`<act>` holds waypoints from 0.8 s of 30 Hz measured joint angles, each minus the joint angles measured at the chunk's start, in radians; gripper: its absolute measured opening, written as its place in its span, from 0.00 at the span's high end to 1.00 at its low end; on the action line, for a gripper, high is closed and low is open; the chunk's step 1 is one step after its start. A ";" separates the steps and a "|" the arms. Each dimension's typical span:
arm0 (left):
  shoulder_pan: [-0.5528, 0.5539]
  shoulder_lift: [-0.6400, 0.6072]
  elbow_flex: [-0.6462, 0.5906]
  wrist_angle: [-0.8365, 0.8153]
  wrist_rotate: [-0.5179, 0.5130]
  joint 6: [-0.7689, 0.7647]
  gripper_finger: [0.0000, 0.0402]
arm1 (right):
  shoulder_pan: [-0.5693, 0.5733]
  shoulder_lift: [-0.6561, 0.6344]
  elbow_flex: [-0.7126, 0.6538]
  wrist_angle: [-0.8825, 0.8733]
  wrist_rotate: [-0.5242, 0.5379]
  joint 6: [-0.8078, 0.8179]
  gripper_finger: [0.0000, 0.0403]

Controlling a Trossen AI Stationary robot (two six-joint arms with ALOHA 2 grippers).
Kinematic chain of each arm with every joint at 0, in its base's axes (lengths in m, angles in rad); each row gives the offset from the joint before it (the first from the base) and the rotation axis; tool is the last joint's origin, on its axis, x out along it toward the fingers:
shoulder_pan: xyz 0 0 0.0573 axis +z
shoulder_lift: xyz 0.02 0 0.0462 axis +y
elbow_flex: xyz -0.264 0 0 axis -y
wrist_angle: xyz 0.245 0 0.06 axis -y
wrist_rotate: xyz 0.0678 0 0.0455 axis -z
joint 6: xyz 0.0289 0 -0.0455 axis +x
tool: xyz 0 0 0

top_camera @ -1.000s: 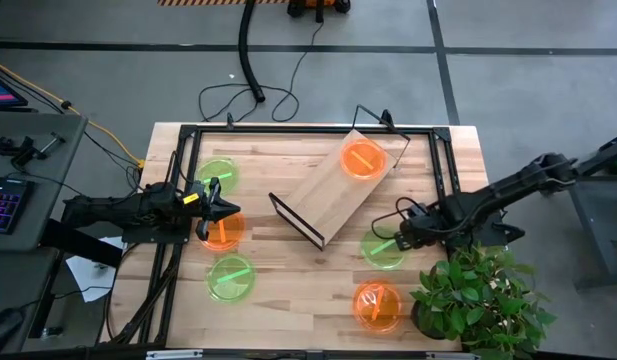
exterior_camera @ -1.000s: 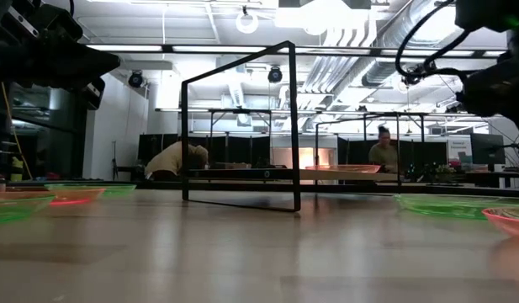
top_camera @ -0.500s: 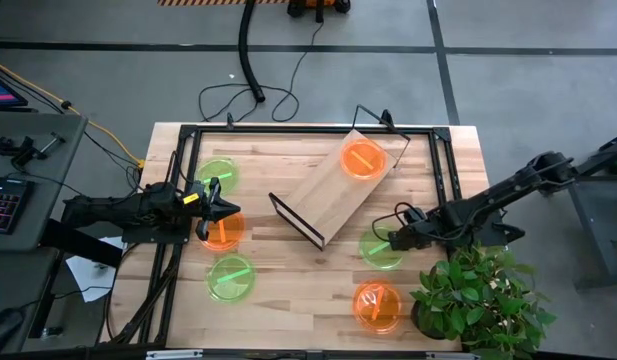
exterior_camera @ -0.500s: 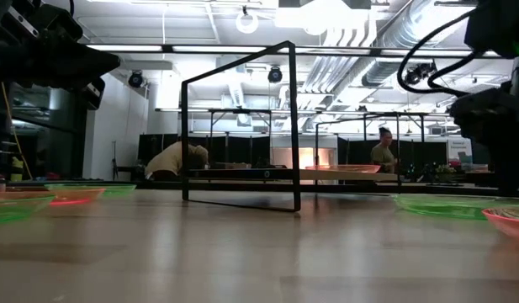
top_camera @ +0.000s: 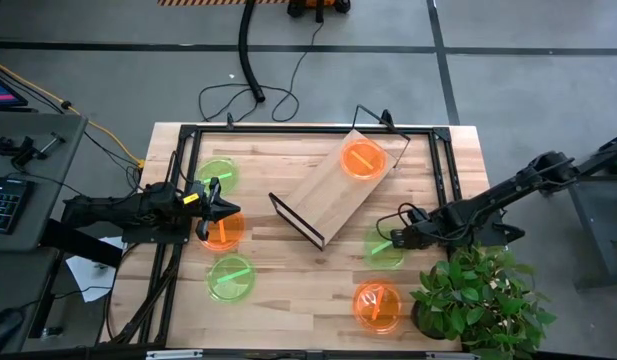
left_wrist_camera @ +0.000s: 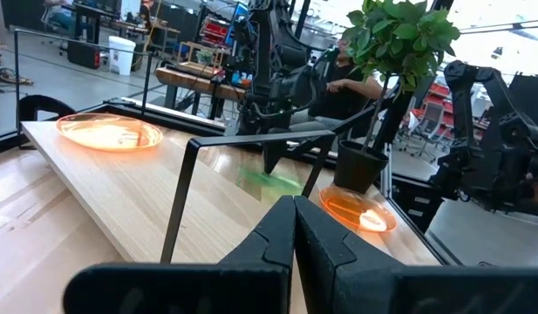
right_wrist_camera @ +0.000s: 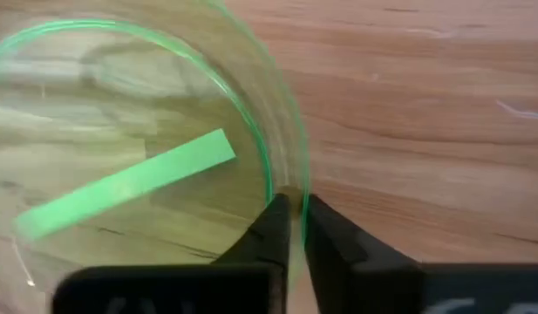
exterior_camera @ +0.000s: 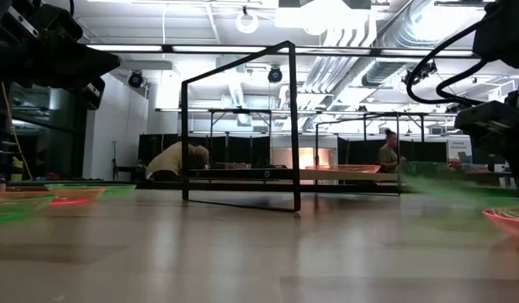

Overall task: Place and stack plates onto a shelf
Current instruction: Put the bottom right green plate on the shelf

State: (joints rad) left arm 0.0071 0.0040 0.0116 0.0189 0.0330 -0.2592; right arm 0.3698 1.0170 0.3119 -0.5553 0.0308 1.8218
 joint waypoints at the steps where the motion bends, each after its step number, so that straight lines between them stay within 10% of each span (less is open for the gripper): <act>1: 0.000 0.000 0.000 0.000 0.000 0.000 1.00 | 0.000 -0.005 -0.001 0.003 -0.001 -0.004 0.97; 24: 0.000 0.000 0.000 0.000 0.000 0.000 1.00 | -0.001 -0.522 -0.005 0.009 -0.001 -0.231 1.00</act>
State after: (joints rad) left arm 0.0067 0.0041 0.0116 0.0186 0.0334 -0.2592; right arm 0.3691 0.4953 0.3073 -0.5465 0.0299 1.5907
